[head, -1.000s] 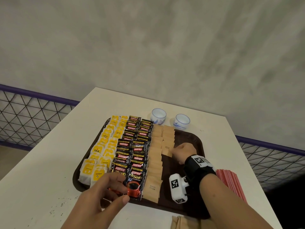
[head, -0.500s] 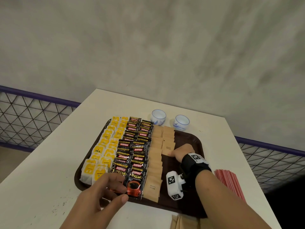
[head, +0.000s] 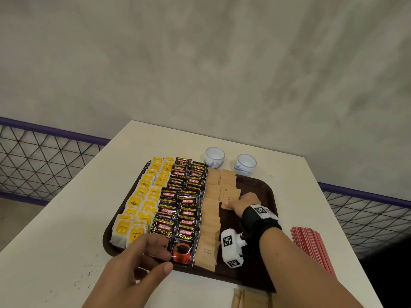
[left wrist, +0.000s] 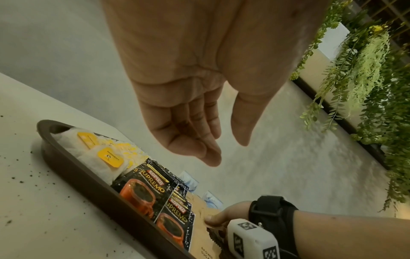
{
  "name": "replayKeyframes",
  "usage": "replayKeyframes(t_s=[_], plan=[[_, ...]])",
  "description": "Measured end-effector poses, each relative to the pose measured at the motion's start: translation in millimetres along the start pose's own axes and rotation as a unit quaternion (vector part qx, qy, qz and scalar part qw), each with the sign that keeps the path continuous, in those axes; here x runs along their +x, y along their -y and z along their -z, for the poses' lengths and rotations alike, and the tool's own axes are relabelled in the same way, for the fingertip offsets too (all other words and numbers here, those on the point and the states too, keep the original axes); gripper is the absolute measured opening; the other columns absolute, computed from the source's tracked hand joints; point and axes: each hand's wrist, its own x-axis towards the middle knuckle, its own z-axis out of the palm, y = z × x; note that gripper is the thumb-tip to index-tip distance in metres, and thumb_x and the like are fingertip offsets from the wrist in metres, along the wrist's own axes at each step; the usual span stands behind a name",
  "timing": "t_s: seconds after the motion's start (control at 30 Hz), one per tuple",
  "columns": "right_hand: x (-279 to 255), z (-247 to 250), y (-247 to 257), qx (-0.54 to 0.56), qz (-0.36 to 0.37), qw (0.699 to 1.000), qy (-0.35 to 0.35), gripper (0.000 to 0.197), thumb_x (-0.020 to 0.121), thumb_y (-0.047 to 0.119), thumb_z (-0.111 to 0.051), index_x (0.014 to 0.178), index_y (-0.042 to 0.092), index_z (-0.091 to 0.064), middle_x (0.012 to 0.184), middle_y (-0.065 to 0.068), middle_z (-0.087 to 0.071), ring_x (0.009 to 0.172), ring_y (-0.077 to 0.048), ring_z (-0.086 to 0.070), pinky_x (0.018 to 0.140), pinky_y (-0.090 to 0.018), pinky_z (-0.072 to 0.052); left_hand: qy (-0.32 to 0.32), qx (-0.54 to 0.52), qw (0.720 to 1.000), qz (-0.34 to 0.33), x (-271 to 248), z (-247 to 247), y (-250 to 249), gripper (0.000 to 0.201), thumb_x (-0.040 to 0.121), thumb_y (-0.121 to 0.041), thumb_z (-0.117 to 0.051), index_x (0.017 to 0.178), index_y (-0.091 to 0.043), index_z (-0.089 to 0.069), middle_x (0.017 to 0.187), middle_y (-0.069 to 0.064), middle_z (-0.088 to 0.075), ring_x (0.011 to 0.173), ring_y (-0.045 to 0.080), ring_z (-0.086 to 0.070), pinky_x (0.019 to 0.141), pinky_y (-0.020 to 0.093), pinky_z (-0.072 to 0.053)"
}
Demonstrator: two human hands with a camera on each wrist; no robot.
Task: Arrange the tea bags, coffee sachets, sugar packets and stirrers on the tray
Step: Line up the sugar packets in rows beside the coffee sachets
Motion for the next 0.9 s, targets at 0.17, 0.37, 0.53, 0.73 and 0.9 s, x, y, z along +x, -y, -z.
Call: replayKeyframes(t_s=[0.17,0.37,0.53,0.73,0.9], plan=[[1.3,22.2,-6.7,0.176,0.020,0.984,-0.001,0.016,0.086,0.012,-0.071,0.087,0.011,-0.055,0.094,-0.017,-0.070,0.069,-0.023,-0.066,0.066,-0.035,-0.058,-0.001,-0.001,1.000,-0.003,0.0,0.5,2.6,0.049,0.073,-0.019,-0.076,0.095,-0.054,-0.050,0.086,-0.021,-0.069,0.076,0.007,-0.067,0.065,0.020,-0.054],[-2.3,62.1,-4.6,0.096,0.134,0.986,0.010,0.007,0.090,0.010,-0.064,0.095,0.013,-0.062,0.079,-0.013,-0.068,0.055,-0.018,-0.061,0.049,-0.025,-0.049,0.008,-0.005,1.000,0.005,-0.8,-3.9,0.5,0.040,0.073,-0.018,-0.076,0.092,-0.048,-0.058,0.088,-0.020,-0.069,0.074,0.005,-0.066,0.065,0.020,-0.054],[-0.7,67.5,-3.4,0.102,0.128,0.984,0.070,0.011,0.095,0.011,-0.056,0.104,0.008,-0.061,0.103,-0.015,-0.065,0.092,-0.027,-0.067,0.090,-0.041,-0.056,0.014,-0.010,1.000,0.009,-1.6,-4.9,-2.2,0.028,0.073,-0.016,-0.076,0.092,-0.032,-0.065,0.085,-0.021,-0.070,0.074,0.004,-0.066,0.066,0.021,-0.054],[-0.3,61.7,-2.4,0.092,0.138,0.984,0.070,0.023,0.083,-0.005,-0.067,0.092,0.005,-0.048,0.075,-0.018,-0.069,0.061,-0.028,-0.067,0.058,-0.033,-0.054,0.028,-0.025,0.999,0.005,-3.4,-0.1,-6.4,0.049,0.056,-0.050,-0.082,0.095,-0.054,-0.053,0.083,-0.024,-0.069,0.077,0.002,-0.067,0.067,0.019,-0.053],[0.6,62.4,1.4,0.015,0.165,0.981,0.097,0.033,0.080,0.001,-0.073,0.092,0.016,-0.046,0.078,-0.019,-0.071,0.047,-0.022,-0.060,0.039,-0.026,-0.043,0.005,-0.022,1.000,0.008,-1.9,5.5,-4.1,0.082,0.024,-0.095,-0.050,0.094,-0.052,-0.054,0.083,-0.022,-0.070,0.075,0.005,-0.068,0.063,0.016,-0.053]])
